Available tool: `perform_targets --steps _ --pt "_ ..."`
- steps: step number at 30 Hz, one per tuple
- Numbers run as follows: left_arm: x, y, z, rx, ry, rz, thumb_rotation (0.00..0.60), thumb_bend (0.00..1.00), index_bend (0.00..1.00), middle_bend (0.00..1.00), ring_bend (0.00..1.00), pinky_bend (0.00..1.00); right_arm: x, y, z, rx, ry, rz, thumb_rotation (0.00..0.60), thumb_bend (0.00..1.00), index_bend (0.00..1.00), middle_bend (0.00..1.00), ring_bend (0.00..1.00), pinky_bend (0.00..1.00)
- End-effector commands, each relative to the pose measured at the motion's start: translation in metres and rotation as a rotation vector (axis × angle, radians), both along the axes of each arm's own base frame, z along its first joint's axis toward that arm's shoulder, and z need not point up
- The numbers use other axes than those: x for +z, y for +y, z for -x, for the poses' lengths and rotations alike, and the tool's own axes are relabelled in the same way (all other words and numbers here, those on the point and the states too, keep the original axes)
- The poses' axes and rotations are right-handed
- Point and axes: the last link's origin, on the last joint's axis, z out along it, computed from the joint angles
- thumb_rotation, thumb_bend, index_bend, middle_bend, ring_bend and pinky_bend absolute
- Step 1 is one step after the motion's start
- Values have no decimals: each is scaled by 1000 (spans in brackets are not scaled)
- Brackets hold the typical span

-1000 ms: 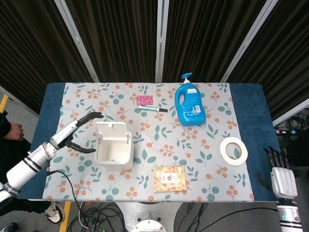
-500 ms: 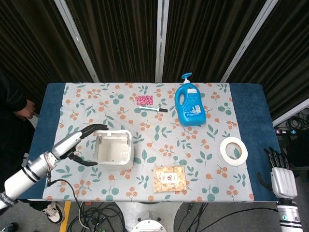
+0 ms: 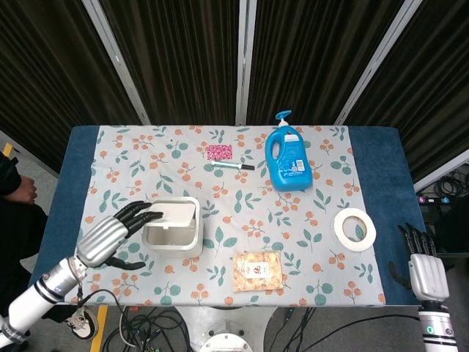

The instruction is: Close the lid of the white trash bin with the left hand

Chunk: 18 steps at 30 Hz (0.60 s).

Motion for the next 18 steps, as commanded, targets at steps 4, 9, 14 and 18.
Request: perform_targets --steps 4,9,14,18 --pt "-14 -10 8 -20 50 -47 600 126 77 167 18 57 0 -1 0 -1 0 -4 600 320 0 0 0 0" --pt "-18 -14 10 -54 86 -90 600 127 77 169 18 56 -2 -1 1 -10 2 -10 600 319 0 0 0 0" --pt "-21 -16 15 -62 108 -106 600 129 78 184 18 55 -3 -2 0 -6 3 -14 600 320 0 0 0 0" --pt "-26 -20 20 -69 133 -118 600 130 78 207 18 55 -3 -3 1 -14 4 -13 600 319 0 0 0 0"
